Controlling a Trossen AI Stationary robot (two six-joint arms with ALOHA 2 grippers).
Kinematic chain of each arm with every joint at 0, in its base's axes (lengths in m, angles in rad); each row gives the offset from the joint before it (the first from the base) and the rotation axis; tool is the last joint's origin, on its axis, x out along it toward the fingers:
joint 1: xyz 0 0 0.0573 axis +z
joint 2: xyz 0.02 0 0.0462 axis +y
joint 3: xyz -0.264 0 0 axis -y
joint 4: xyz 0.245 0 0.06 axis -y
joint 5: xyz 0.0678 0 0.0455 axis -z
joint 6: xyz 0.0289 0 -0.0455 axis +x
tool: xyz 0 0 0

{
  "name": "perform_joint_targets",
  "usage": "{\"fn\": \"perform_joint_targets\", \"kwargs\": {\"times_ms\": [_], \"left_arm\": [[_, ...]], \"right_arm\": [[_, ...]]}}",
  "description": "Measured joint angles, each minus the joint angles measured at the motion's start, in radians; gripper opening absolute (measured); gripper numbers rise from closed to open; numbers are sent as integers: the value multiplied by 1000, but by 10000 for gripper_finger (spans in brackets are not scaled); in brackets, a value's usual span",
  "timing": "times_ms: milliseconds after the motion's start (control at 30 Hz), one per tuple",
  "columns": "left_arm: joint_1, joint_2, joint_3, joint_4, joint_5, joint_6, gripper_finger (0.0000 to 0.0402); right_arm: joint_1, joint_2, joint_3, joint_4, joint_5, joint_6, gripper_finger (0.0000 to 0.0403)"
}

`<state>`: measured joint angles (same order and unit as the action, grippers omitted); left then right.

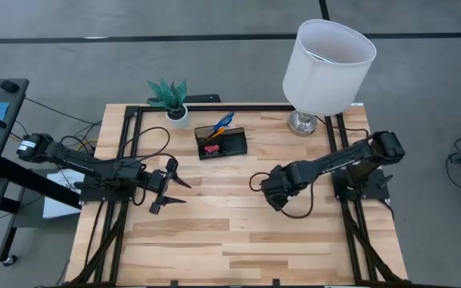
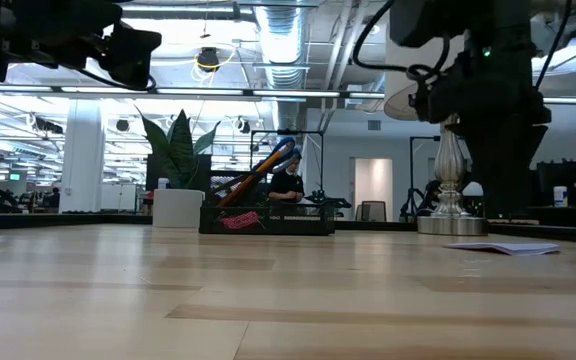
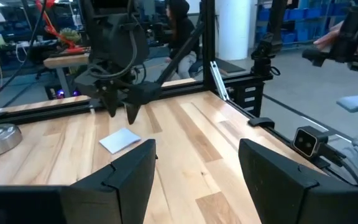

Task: Pick and place office supplies into organizer
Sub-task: Put the purple sticky note into the black desk organizer

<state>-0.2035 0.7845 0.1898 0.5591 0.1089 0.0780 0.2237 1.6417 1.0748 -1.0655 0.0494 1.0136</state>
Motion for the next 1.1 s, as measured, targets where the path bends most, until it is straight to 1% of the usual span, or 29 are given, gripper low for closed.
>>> {"fn": "perform_joint_targets", "kwargs": {"times_ms": [100, 333, 533, 733, 933, 1100], "left_arm": [[0, 0, 0, 0, -8, 24, 223], [0, 0, 0, -46, -43, 25, 223], [0, 0, 0, -178, -44, 21, 223], [0, 0, 0, -336, -44, -36, 223], [0, 0, 0, -366, -44, -102, 223], [0, 0, 0, -389, -45, -82, 223]], "right_arm": [[15, -13, 6, 1, 35, 19, 270], [38, -13, 25, 25, 32, 24, 270], [33, -13, 25, 35, 34, 25, 270], [10, -13, 25, 34, 56, 24, 270], [9, -13, 25, 34, 57, 7, 270], [11, -13, 25, 34, 57, -1, 270]]}}
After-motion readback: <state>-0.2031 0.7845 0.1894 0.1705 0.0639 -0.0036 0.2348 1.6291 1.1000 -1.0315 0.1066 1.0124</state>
